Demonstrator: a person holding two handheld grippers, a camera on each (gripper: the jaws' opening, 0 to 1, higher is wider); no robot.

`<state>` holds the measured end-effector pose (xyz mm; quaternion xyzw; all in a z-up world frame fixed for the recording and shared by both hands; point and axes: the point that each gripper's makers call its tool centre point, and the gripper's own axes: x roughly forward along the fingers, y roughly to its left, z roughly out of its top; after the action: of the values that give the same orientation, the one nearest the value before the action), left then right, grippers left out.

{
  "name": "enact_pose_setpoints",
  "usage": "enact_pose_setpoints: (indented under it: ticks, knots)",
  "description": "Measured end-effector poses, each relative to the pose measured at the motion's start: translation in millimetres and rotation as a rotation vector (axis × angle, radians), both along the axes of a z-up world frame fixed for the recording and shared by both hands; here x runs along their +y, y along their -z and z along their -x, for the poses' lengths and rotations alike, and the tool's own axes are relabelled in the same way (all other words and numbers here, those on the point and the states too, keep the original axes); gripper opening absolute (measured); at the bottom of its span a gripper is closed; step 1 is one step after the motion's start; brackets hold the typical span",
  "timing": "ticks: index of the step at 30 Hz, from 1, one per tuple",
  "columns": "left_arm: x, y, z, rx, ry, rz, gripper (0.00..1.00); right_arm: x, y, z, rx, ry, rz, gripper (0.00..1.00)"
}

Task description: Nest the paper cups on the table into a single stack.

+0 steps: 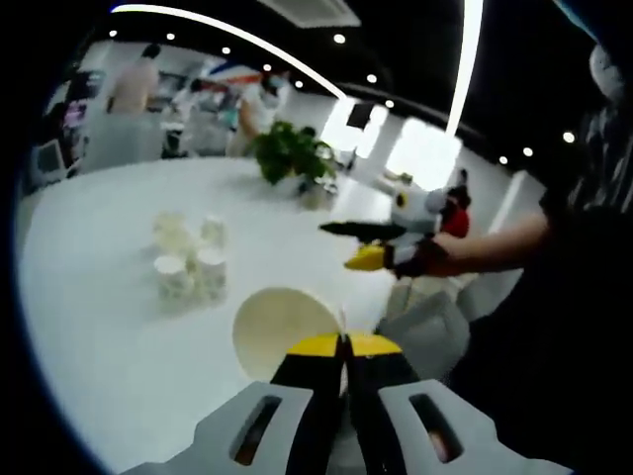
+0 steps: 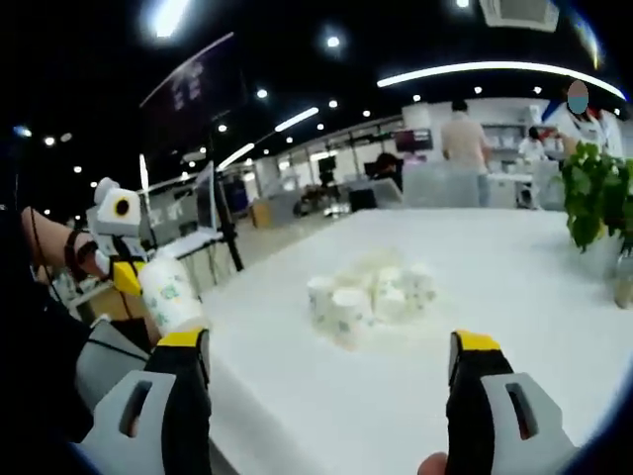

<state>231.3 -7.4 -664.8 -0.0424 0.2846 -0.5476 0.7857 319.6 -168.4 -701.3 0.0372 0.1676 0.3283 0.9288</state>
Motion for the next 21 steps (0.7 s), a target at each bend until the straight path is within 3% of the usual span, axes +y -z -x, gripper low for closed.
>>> enact_pose_setpoints:
  ticks: [21]
  knots:
    - [-12, 22.5, -6.2, 0.001, 0.048, -0.142, 0.00, -7, 7.9, -2, 0.009, 0.026, -0.036, 1.00]
